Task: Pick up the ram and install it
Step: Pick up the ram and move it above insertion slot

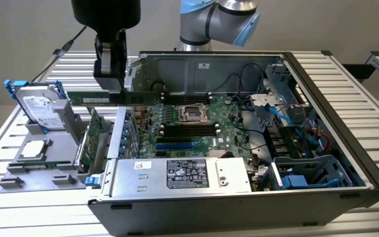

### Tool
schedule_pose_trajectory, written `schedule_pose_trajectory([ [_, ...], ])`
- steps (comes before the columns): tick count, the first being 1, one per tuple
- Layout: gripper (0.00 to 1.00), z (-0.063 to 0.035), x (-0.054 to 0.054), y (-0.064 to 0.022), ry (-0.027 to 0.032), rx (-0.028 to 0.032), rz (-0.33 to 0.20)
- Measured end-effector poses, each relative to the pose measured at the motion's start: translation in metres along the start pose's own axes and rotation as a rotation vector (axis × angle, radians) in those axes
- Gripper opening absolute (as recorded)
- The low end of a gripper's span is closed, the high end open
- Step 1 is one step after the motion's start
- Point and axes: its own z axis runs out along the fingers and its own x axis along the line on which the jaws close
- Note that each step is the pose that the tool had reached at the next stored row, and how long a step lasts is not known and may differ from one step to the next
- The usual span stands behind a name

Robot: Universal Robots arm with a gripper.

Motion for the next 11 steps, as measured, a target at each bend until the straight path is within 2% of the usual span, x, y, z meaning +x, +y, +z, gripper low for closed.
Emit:
schedule_pose_trajectory([
  [11,0.14,-0.0032,-0.031,-0.0324,0.0013,-0.0001,0.000],
])
